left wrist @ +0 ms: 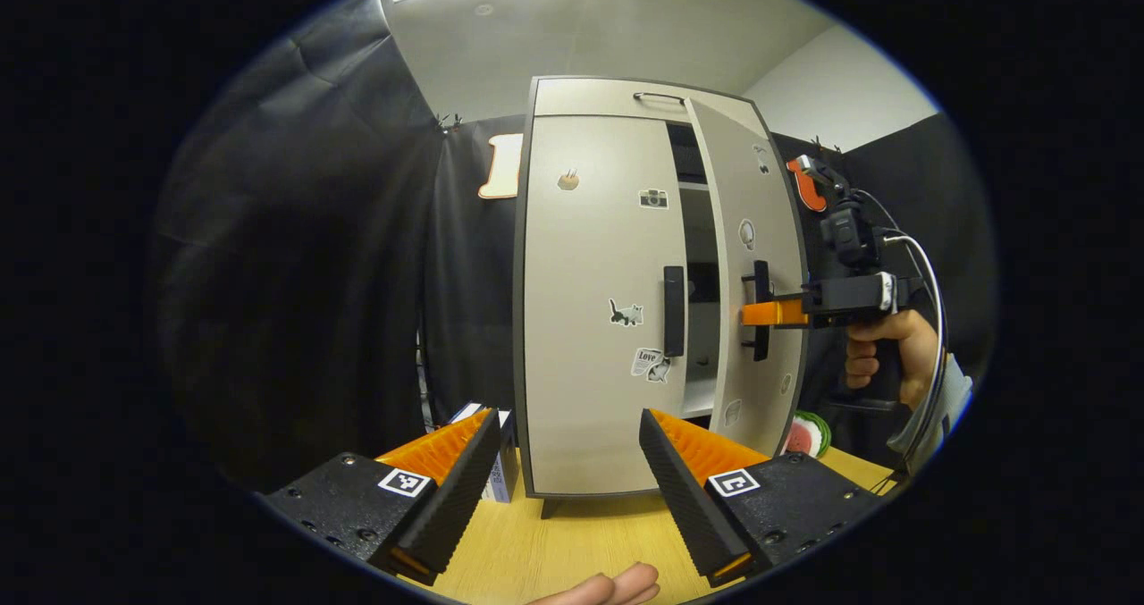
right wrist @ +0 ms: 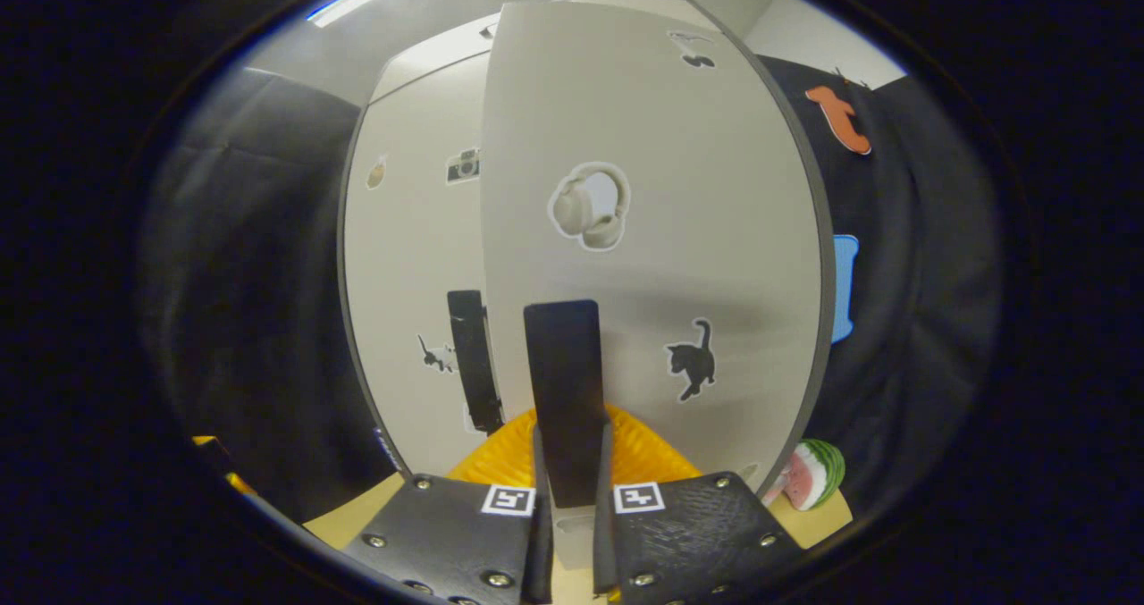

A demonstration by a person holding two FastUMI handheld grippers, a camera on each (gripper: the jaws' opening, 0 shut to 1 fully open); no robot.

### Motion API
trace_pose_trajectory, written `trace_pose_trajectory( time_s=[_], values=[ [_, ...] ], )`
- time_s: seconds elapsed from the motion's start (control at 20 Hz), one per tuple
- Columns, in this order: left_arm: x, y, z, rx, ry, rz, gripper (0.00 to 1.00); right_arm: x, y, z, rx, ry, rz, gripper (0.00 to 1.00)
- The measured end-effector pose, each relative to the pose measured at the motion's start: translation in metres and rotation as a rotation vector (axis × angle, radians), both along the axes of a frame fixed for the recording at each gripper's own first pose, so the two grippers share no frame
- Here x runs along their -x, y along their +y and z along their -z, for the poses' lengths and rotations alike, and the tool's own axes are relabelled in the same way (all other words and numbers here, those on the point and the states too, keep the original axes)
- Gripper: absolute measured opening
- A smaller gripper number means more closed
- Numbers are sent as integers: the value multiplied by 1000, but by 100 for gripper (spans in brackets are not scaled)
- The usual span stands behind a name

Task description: Open the right door of the double-door shoe cabinet with the right hand, and open the left door with the left hand.

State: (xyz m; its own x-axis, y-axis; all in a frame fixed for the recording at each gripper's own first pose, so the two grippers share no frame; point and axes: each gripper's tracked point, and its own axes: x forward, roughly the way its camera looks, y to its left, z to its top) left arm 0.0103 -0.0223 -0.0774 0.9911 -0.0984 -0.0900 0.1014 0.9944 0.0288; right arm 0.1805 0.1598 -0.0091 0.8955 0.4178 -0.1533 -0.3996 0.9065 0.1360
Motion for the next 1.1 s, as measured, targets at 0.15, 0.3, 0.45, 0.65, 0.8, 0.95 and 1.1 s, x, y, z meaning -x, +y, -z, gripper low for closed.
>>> trace_pose_trajectory(
  time_s=[0.15, 0.3, 0.45, 0.65, 0.8, 0.95, 1.1],
  values=[
    [1, -8, -2, 2, -1, 5, 97, 6, -9, -3, -17, 15, -26, 18],
    [2, -17, -5, -2, 0, 13, 97, 14, -22, -6, -14, 22, -31, 18],
    [5, -32, -8, -3, -4, 32, 97, 16, -35, -10, -23, 33, -23, 17],
    [13, -58, -9, 2, -1, 75, 97, 20, -58, -11, -19, 15, 17, 17],
    [16, -74, -11, 0, -10, 95, 97, 15, -77, -15, -13, -9, 86, 16],
    [18, -89, -11, 7, -12, 119, 97, -1, -106, -17, 19, -32, 196, 6],
    [14, -97, -6, 6, -4, 128, 97, -5, -118, -17, -11, -32, 238, 1]
  ],
)
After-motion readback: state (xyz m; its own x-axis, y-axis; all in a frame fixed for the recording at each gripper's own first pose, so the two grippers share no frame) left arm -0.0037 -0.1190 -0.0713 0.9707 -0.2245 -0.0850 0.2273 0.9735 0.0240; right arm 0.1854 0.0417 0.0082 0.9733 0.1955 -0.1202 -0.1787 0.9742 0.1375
